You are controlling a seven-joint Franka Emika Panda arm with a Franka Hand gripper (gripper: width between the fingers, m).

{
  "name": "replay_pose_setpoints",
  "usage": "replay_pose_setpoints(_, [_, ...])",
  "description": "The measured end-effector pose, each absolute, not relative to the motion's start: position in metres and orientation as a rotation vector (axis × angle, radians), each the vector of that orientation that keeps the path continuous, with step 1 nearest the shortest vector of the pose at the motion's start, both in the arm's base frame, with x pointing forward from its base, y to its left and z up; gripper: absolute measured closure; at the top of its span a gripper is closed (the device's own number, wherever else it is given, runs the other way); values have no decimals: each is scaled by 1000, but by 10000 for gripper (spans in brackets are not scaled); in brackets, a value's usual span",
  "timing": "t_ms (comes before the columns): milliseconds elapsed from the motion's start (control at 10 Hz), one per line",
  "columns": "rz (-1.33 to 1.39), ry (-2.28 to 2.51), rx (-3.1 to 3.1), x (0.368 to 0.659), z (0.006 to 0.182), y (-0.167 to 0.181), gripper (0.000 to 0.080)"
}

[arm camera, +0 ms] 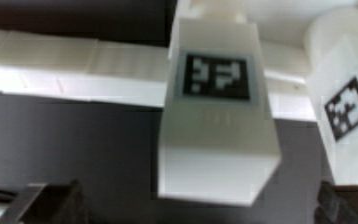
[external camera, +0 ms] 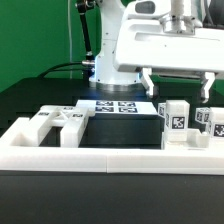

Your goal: Assemble chair

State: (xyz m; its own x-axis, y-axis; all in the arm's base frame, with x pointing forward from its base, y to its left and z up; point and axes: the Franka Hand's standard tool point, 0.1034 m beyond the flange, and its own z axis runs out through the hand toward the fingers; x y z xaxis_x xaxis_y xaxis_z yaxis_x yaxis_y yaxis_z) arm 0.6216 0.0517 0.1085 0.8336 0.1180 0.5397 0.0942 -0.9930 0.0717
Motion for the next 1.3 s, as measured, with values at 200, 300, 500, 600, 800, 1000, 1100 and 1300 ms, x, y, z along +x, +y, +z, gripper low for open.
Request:
replay_pose_setpoints(200, [807, 181, 3000, 625, 112, 56, 151])
replay_pose_setpoints(300, [808, 188, 2998, 626, 113, 56, 151])
replay_pose_setpoints(500, [520, 183, 3095, 617, 105, 64, 151])
replay_pose_setpoints(600, [441, 184, 3115, 624, 107, 65, 151])
replay_pose_setpoints(800, [203, 186, 3156, 618, 105, 66, 151])
replay_pose_setpoints(1000, [36, 192, 3172, 620, 103, 68, 151])
replay_pose_setpoints(1100, [45, 193, 3171, 621, 102, 65, 151])
replay_pose_setpoints(1300, [41, 189, 3170, 621, 101, 58, 151])
